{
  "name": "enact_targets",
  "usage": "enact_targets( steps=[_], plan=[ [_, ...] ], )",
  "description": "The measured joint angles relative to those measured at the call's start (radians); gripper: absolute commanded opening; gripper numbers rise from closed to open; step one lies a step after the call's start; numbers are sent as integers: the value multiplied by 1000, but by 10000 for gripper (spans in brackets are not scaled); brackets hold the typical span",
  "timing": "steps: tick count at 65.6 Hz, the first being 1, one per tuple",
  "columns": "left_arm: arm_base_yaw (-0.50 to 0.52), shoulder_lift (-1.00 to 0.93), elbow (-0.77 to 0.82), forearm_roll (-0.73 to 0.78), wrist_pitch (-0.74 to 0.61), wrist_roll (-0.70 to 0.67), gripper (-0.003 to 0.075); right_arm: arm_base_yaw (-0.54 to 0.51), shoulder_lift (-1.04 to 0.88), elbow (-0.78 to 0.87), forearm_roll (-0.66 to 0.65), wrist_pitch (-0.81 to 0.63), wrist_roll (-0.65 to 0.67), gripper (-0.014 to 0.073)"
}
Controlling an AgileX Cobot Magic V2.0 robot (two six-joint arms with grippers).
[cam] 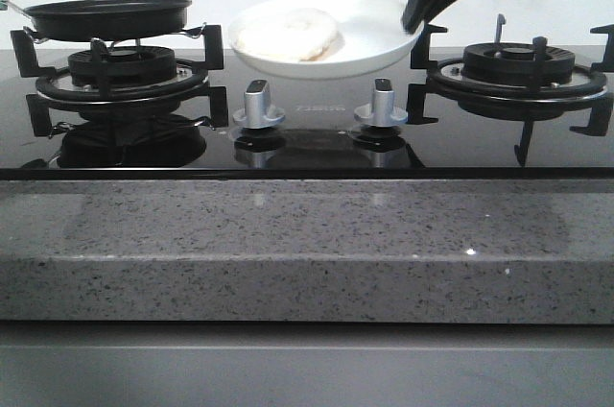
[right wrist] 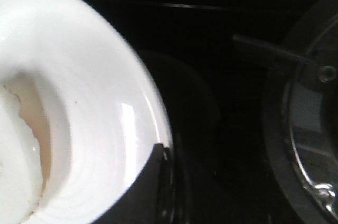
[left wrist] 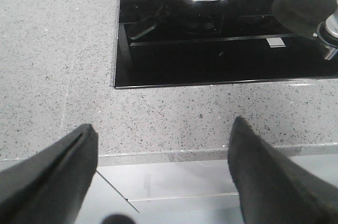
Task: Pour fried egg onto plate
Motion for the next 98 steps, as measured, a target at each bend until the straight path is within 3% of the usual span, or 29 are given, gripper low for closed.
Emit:
enact_targets(
  steps=[22, 28, 39, 43, 59, 78, 89, 98],
  plan=[
    [0, 0, 0, 1, 0, 0, 512, 0, 94, -22, 37, 2, 23, -52],
    [0, 0, 0, 1, 0, 0, 512, 0, 104, -24, 39, 2, 27, 20],
    [0, 0, 0, 1, 0, 0, 512, 0, 104, -26, 47, 0, 27, 227],
    [0, 0, 0, 1, 0, 0, 512, -1, 104, -26, 49, -2, 27, 249],
    [0, 0, 0, 1, 0, 0, 512, -1, 64, -47, 51, -2, 27, 248],
    [0, 0, 0, 1, 0, 0, 512, -1, -159, -36, 53, 22, -23, 248],
    [0, 0, 0, 1, 0, 0, 512, -1, -331, 102, 53, 20, -89, 248],
    [0, 0, 0, 1, 0, 0, 512, -1, -502, 306, 53, -6, -140, 248]
  ],
)
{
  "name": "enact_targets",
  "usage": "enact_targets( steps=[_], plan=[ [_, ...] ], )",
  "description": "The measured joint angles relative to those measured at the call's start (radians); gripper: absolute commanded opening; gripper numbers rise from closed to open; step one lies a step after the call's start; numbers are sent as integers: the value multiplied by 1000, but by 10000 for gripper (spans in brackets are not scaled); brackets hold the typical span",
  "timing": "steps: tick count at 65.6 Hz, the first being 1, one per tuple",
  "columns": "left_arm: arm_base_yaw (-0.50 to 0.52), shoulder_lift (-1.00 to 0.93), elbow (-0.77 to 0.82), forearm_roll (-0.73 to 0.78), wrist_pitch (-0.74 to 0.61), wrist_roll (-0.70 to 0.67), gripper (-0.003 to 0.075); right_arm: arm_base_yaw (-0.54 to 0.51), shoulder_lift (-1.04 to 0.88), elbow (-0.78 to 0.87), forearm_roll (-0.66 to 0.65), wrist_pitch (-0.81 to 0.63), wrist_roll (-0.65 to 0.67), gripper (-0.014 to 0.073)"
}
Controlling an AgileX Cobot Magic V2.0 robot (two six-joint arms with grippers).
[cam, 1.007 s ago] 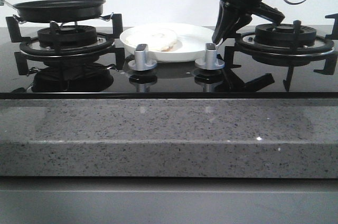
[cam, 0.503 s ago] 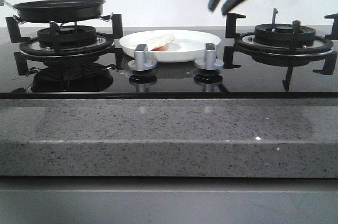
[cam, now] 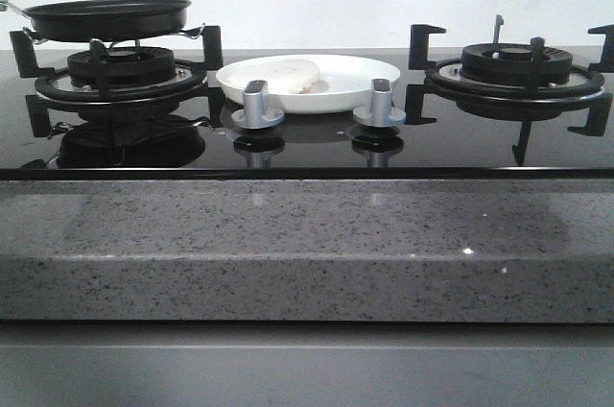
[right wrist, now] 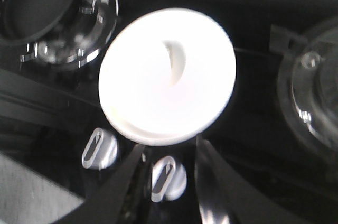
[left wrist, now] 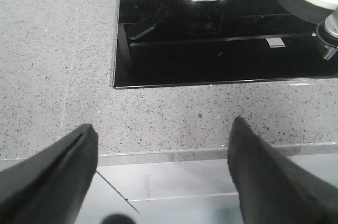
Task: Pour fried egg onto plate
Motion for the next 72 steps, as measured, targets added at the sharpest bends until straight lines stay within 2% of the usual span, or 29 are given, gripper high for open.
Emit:
enact_targets(
  steps=[15, 41, 54, 72],
  plan=[
    [0, 0, 0, 0, 0, 0, 512, 0, -239, 275, 0, -56, -50, 248],
    [0, 0, 0, 0, 0, 0, 512, 0, -685, 675, 0, -62, -65, 248],
    [0, 0, 0, 0, 0, 0, 512, 0, -877, 828, 0, -46, -65, 248],
    [0, 0, 0, 0, 0, 0, 512, 0, -1046, 935, 0, -6, -70, 248]
  ],
)
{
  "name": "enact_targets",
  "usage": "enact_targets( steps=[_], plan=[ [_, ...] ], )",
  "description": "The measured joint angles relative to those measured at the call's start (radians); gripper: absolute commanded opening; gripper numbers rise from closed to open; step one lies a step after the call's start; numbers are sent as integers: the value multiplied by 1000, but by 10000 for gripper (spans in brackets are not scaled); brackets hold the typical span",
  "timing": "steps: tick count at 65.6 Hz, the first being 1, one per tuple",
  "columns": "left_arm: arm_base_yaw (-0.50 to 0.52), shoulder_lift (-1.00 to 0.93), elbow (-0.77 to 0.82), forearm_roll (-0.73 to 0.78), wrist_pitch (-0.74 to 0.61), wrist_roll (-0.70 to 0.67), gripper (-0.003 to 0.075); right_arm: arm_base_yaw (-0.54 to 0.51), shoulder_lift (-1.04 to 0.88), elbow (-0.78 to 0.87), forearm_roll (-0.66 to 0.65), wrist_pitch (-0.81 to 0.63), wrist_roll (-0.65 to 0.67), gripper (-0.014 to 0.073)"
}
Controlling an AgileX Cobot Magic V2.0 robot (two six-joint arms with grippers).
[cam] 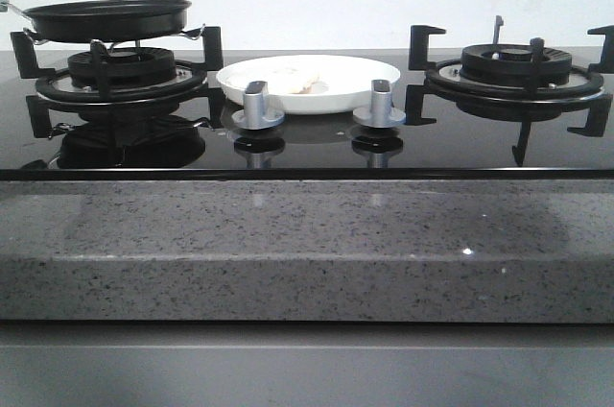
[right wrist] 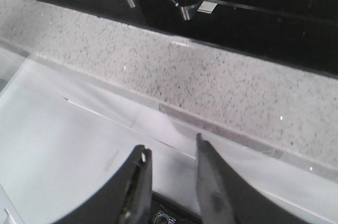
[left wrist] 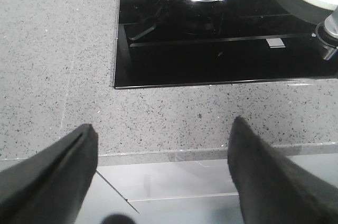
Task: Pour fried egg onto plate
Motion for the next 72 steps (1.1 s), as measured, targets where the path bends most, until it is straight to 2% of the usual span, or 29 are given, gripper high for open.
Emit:
enact_targets(
  steps=[20, 26, 38, 45, 52, 63, 72],
  plan=[
    [0, 0, 0, 0, 0, 0, 512, 0, -52, 52, 0, 15, 0, 230],
    [0, 0, 0, -5, 0, 0, 512, 0, -52, 61, 0, 15, 0, 155],
    [0, 0, 0, -57, 0, 0, 512, 0, -52, 62, 0, 16, 0, -64],
    [0, 0, 0, -68, 0, 0, 497, 0, -52, 62, 0, 16, 0, -68],
    [0, 0, 0, -70, -2, 0, 391, 0, -52, 62, 0, 16, 0, -68],
    [0, 0, 0, -70, -4, 0, 133, 0, -52, 62, 0, 16, 0, -68],
    [0, 0, 0, -79, -5, 0, 12, 0, -52, 62, 0, 16, 0, -68]
  ],
)
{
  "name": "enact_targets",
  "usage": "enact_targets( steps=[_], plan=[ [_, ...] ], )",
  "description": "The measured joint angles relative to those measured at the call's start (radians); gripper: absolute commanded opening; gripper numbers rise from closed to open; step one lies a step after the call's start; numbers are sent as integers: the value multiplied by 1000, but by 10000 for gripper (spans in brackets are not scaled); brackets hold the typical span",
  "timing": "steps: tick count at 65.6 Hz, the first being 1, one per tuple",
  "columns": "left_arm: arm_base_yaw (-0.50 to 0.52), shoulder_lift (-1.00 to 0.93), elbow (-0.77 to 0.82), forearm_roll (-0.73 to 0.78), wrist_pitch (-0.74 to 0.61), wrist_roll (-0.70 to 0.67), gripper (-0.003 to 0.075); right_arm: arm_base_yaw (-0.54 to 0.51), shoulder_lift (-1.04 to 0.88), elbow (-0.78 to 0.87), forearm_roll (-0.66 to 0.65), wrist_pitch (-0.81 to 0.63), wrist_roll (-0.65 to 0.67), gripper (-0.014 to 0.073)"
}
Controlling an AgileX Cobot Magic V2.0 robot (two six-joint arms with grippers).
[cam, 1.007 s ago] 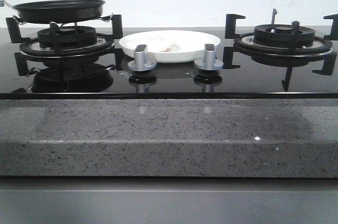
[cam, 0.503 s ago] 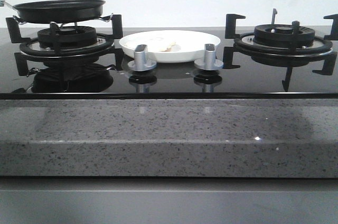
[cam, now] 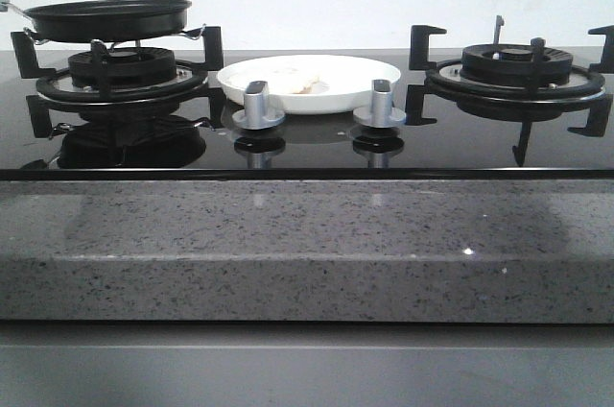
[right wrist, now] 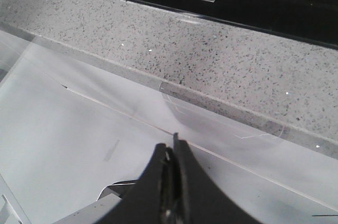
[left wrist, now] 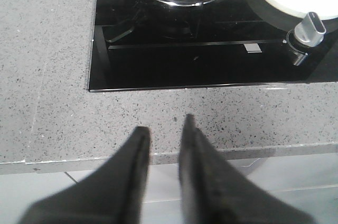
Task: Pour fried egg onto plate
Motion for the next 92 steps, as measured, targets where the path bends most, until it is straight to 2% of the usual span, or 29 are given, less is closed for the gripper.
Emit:
enact_targets(
  steps=[4, 32, 41, 64, 78, 89, 92],
  plan=[
    [0, 0, 0, 0, -1, 0, -20, 0, 0, 0, 0, 0, 0, -68],
    [-2, -6, 2, 0, -2, 0, -20, 0, 0, 0, 0, 0, 0, -68],
    [-16, -77, 43, 55, -41, 0, -20, 0, 0, 0, 0, 0, 0, -68],
    [-21, -322, 355, 104, -387, -5, -20, 0, 0, 0, 0, 0, 0, -68],
    [-21, -417, 558, 203, -610, -172, -20, 0, 0, 0, 0, 0, -2, -68],
    [-21, -479, 735, 219, -807, -208, -20, 0, 0, 0, 0, 0, -1, -68],
    [-21, -479, 792, 219, -903, -211, -20, 0, 0, 0, 0, 0, -1, -68]
  ],
)
